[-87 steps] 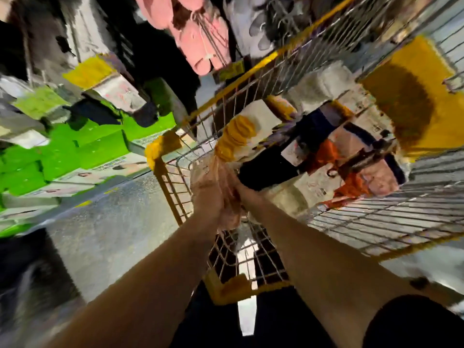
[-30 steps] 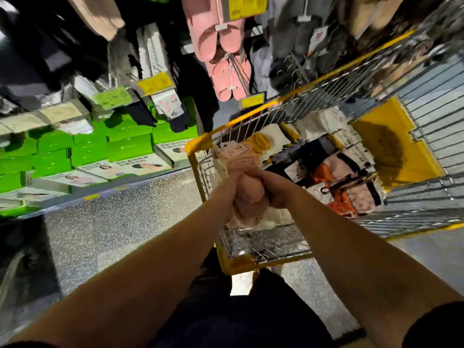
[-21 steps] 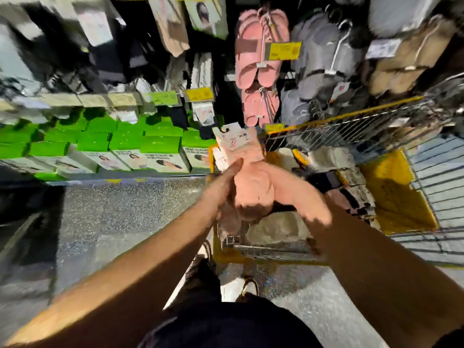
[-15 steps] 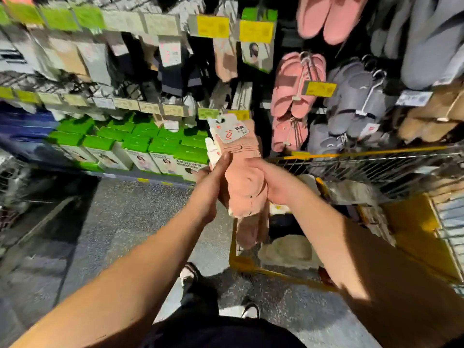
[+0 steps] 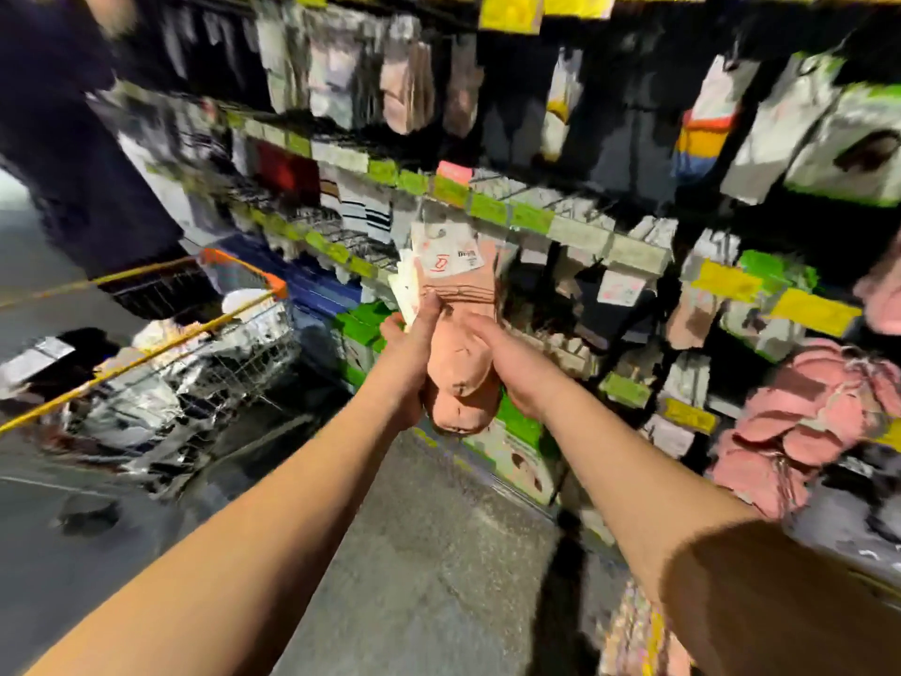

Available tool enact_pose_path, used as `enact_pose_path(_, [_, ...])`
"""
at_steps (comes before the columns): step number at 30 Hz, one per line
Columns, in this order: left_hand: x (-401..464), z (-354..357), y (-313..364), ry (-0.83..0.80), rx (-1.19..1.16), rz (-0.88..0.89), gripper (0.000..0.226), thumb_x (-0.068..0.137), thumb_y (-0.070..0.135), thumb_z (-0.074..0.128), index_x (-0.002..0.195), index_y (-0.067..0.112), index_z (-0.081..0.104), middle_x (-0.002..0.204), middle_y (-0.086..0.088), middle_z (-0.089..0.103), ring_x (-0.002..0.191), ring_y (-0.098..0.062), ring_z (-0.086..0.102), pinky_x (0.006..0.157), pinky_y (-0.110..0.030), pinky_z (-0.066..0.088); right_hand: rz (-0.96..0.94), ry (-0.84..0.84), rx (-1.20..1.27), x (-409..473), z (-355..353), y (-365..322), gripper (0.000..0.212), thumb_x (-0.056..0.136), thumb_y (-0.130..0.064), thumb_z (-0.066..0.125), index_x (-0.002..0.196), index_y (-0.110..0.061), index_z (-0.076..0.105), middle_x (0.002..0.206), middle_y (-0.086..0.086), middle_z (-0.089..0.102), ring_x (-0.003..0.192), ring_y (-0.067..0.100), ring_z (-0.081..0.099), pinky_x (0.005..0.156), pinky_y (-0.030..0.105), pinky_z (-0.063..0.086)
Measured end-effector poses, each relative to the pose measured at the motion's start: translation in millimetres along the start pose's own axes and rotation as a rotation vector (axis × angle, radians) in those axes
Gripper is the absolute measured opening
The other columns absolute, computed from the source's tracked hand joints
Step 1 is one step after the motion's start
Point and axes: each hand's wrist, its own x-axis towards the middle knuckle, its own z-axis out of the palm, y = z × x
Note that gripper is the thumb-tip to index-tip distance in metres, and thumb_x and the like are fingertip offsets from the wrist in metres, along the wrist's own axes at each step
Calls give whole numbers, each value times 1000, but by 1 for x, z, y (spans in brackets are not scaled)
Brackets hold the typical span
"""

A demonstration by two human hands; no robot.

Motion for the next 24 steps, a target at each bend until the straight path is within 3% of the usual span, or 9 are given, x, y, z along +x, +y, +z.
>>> enact_pose_path(3, [47, -51, 34, 52, 14, 57, 72, 102, 54, 35, 144, -4, 37, 120, -13, 56, 68, -1, 47, 41, -5, 36, -59, -9, -37, 50, 51, -19, 95, 46, -88, 72, 118, -27, 72, 120, -3, 73, 115, 18, 66, 111, 41, 43])
enact_pose_path(5, [77, -82, 51, 90, 6, 129, 71, 102, 57, 27, 138, -1, 47, 123, -14, 63, 70, 3, 50, 43, -4, 38, -115, 16, -4, 85, 82, -29, 105, 42, -90, 72, 126, -27, 67, 124, -5, 71, 117, 17, 64, 111, 42, 43])
enact_pose_path(7, [96, -108, 68, 112, -18, 141, 66, 101, 63, 28, 130, 10, 54, 111, -8, 69, 74, -3, 61, 52, -10, 47, -182, 102, 36, 100, 115, -51, 98, 49, -82, 75, 130, -29, 57, 128, -5, 67, 118, 17, 62, 110, 43, 44])
enact_pose_path(10, [121, -132, 92, 68, -73, 162, 65, 98, 64, 41, 134, 10, 51, 107, -1, 68, 82, -9, 70, 69, -25, 53, -240, 199, 131, 120, 149, -76, 73, 78, -48, 79, 135, -26, 39, 124, -2, 64, 111, 18, 63, 103, 40, 49])
enact_pose_path(14, [155, -146, 114, 0, -250, 90, 68, 89, 56, 65, 134, 12, 40, 116, -10, 67, 90, -18, 72, 71, -32, 55, -274, 124, 252, 154, 161, -91, 36, 92, -16, 69, 125, -14, 54, 111, 0, 74, 95, 12, 72, 80, 28, 57])
enact_pose_path(18, [191, -139, 128, -27, -324, 77, 58, 92, 37, 69, 134, 15, 36, 108, -4, 66, 89, -17, 69, 70, -33, 53, -284, 99, 268, 188, 152, -111, 16, 95, -11, 65, 108, -19, 67, 98, -3, 78, 94, 13, 73, 87, 32, 56])
enact_pose_path(22, [238, -116, 141, -57, -359, 75, 56, 89, 28, 73, 131, 14, 38, 112, -8, 68, 95, -23, 71, 82, -42, 58, -303, 107, 245, 228, 124, -130, 14, 97, -11, 60, 101, -18, 71, 96, -2, 78, 94, 15, 73, 88, 34, 55])
enact_pose_path(24, [264, -101, 150, -69, -360, 100, 51, 91, 23, 71, 129, 14, 40, 116, -10, 69, 95, -23, 71, 80, -41, 59, -330, 103, 213, 253, 106, -141, 13, 95, -13, 62, 100, -16, 73, 101, 2, 78, 103, 21, 71, 96, 39, 52])
